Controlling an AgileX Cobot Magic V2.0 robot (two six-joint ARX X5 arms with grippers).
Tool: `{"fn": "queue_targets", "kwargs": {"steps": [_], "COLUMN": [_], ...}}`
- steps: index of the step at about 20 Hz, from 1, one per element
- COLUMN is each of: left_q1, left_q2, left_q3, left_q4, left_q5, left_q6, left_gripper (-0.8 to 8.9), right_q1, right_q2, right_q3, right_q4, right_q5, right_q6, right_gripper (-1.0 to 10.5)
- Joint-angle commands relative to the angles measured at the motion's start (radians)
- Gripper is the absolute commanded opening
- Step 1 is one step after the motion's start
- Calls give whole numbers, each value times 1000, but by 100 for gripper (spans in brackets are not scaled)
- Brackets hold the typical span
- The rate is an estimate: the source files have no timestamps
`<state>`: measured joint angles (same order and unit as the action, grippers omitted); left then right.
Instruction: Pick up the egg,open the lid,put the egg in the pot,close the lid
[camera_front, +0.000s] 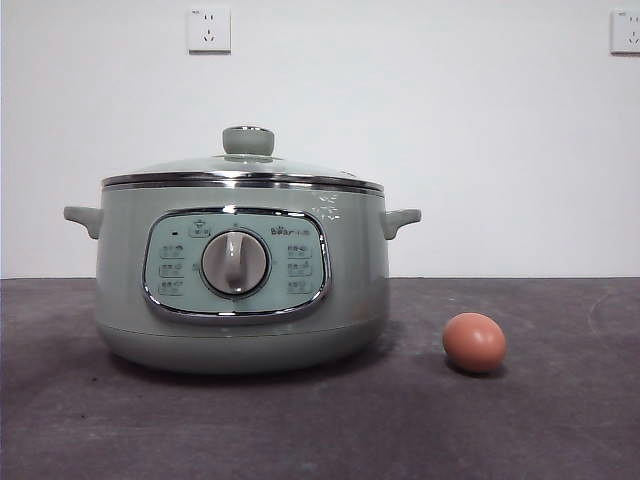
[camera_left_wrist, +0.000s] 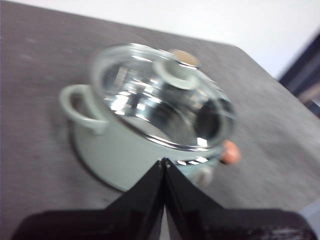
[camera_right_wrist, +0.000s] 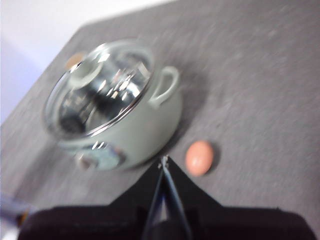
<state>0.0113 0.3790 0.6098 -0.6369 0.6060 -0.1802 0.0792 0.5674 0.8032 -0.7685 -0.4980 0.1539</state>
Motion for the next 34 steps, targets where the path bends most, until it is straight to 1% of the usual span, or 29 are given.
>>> {"fn": "queue_targets", "kwargs": {"steps": [1, 5, 8, 10, 11, 13, 14, 16, 17, 18, 21, 23, 25, 28, 31, 34], "left_q1": [3, 1, 1, 1, 1, 1, 1, 1, 1, 1, 1, 1, 1, 1, 1, 1], "left_q2": [60, 135, 178, 195, 197, 199, 201, 203, 204, 204, 204, 204, 204, 204, 204, 204], "left_q3": [76, 185, 267, 304, 310, 310, 310, 310, 310, 310, 310, 310, 310, 310, 310, 310], "left_q4": [-78, -225, -366, -447, -462, -460, -460, -459, -460, -461, -460, -460, -460, -460, -460, -456], "left_q5": [79, 166, 185, 182, 179, 179, 179, 176, 177, 177, 177, 178, 178, 182, 182, 181], "left_q6": [79, 161, 244, 290, 294, 293, 293, 288, 288, 286, 286, 286, 286, 286, 286, 286], "left_gripper": [-7, -7, -7, -7, -4, 26, 127, 538, 645, 651, 651, 650, 650, 650, 650, 650], "right_q1": [5, 23, 37, 43, 43, 43, 43, 43, 43, 43, 43, 43, 44, 74, 151, 225], "right_q2": [79, 161, 193, 199, 200, 200, 200, 204, 207, 211, 226, 246, 278, 354, 463, 587], "right_q3": [109, 221, 266, 266, 266, 266, 266, 266, 266, 266, 266, 266, 266, 266, 266, 266], "right_q4": [-150, -325, -440, -482, -485, -482, -482, -482, -482, -483, -481, -456, -421, -359, -296, -216], "right_q5": [-28, -27, -26, -19, -20, -20, -20, -20, -21, -21, -25, -24, -21, -5, 132, 223], "right_q6": [-149, -241, -291, -306, -306, -304, -301, -281, -275, -275, -273, -241, -231, -197, -188, -155], "right_gripper": [-12, -12, -12, -11, -11, 47, 130, 435, 569, 606, 598, 598, 597, 595, 595, 594]}}
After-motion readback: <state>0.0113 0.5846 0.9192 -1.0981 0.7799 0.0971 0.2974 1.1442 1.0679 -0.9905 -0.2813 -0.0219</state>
